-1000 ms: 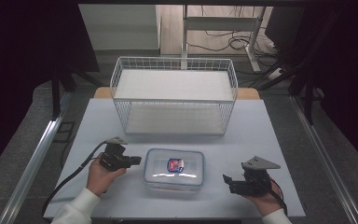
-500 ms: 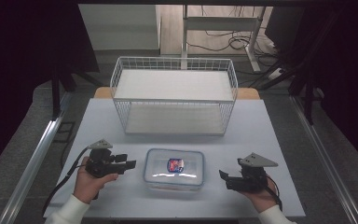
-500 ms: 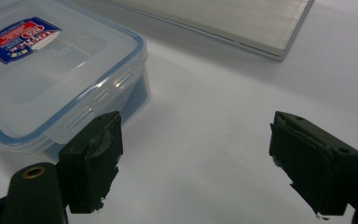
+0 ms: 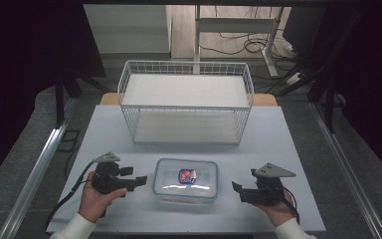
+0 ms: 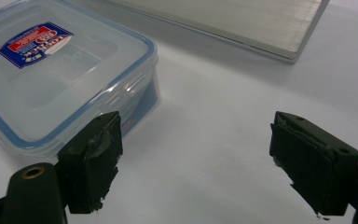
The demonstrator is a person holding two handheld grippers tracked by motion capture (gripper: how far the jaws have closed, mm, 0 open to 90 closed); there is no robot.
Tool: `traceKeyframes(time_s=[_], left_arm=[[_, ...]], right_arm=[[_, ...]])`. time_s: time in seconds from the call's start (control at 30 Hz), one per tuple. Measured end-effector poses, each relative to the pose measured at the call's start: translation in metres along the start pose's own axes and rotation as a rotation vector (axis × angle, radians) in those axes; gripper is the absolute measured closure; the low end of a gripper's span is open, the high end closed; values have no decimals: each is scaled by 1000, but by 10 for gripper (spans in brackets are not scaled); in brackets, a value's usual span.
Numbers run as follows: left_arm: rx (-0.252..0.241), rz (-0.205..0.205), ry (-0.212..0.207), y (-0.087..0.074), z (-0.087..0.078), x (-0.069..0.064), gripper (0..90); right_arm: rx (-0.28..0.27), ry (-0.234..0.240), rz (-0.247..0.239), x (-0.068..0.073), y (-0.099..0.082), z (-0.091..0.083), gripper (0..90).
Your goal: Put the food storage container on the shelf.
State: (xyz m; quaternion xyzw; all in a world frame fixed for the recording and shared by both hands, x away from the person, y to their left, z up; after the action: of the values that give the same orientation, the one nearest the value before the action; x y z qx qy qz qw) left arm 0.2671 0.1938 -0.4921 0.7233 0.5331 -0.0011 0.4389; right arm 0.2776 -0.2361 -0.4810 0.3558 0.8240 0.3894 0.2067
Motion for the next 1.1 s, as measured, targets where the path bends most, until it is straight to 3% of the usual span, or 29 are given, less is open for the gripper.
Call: traceKeyframes(time_s=[0.1,0.2,0.4,0.63,0.7,0.73,0.93,1.1], left_arm=[[1,-14,-17,0,3,0,240],[6,-22,-39,1,6,1,222],[29,-42,-86,4,18,5,200],[50,-95,-145,10,34,12,175],[54,-116,-162,12,39,15,174],[67,-126,-190,13,43,16,178],[103,-155,-236,11,55,16,190],[98,-188,-295,10,57,12,220]], right_arm=[[-11,13,23,0,2,0,159],[-9,58,67,3,5,5,159],[-12,96,86,7,9,11,165],[-8,148,90,14,12,24,165],[-18,185,112,15,13,28,164],[-10,210,136,15,13,33,161],[10,215,128,17,13,36,154],[0,215,120,22,15,32,155]])
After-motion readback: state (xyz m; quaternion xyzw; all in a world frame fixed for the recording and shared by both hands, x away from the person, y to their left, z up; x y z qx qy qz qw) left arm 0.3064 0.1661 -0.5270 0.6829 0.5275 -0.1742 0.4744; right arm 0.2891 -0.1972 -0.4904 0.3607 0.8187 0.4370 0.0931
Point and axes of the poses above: each handheld gripper's, and its own axes: z roughly forward along the jaws, y roughly out of its top, x roughly to its left, the point moved 2 cm from there along z, roughly forward along the jaws, and after that the axes turned 7 degrees about -z, right-handed, at the moved point
